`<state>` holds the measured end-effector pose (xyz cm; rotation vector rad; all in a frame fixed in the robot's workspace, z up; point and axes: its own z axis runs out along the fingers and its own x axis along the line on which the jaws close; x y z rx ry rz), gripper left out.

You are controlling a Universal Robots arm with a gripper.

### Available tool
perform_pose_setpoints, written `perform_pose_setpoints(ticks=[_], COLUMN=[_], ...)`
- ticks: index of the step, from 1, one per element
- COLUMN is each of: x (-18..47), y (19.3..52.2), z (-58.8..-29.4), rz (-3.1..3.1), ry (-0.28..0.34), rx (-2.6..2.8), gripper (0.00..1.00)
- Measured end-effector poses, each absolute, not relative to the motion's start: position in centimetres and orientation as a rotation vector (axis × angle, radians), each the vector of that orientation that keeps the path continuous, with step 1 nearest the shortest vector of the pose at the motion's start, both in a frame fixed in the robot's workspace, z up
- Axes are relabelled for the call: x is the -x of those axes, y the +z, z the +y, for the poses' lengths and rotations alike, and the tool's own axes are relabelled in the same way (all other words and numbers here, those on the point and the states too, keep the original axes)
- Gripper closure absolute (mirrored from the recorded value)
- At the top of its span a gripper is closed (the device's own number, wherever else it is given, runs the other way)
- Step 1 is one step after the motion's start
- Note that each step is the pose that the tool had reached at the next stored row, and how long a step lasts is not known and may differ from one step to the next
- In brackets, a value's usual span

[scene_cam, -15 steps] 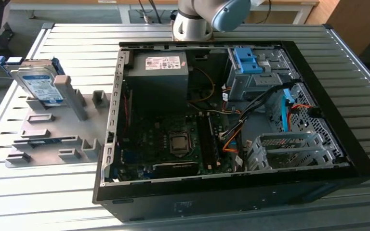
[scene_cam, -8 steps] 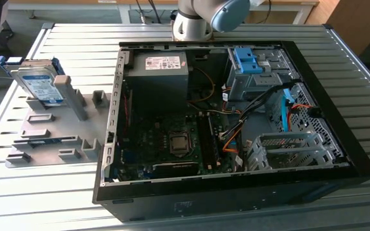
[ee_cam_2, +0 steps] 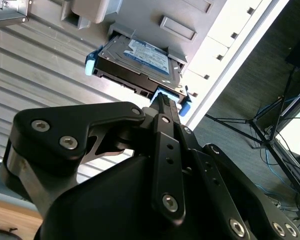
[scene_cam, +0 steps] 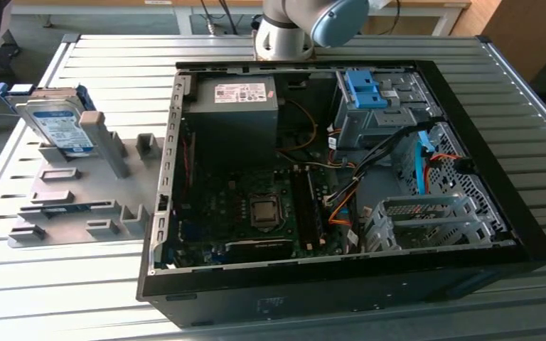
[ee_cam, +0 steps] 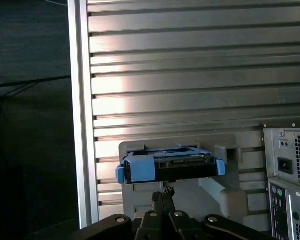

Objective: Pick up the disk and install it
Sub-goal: 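Pick up the disk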

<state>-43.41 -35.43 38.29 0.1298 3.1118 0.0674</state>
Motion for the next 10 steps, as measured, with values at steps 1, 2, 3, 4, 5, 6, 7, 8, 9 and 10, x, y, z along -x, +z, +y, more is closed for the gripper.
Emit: perform_pose_setpoints(ticks=[1, 2, 3, 4, 5, 6, 7, 8, 9, 10], x=[43.41, 43.41, 43.42, 43.42, 43.42, 43.42, 43.42, 43.42, 43.43, 43.43], y=[38.29, 38.29, 38.29, 38.29, 38.29, 38.29, 38.29, 38.29, 38.29, 38.29], z=[-35.43, -35.43, -35.43, -35.43, -35.43, -35.43, -35.43, -35.43, -35.43, -35.43], rz=[3.112, 3.112, 3.112, 3.112, 3.112, 3.112, 3.112, 3.113, 3.113, 3.114], ry=[0.067, 0.067, 0.067, 0.067, 0.067, 0.067, 0.067, 0.068, 0.068, 0.068], rx=[-0.13, -0.13, -0.13, -0.13, -0.129, -0.127, -0.124, -0.115, -0.104, -0.091], gripper=[0.89, 0.89, 0.89, 0.89, 0.89, 0.89, 0.89, 0.89, 0.89, 0.89])
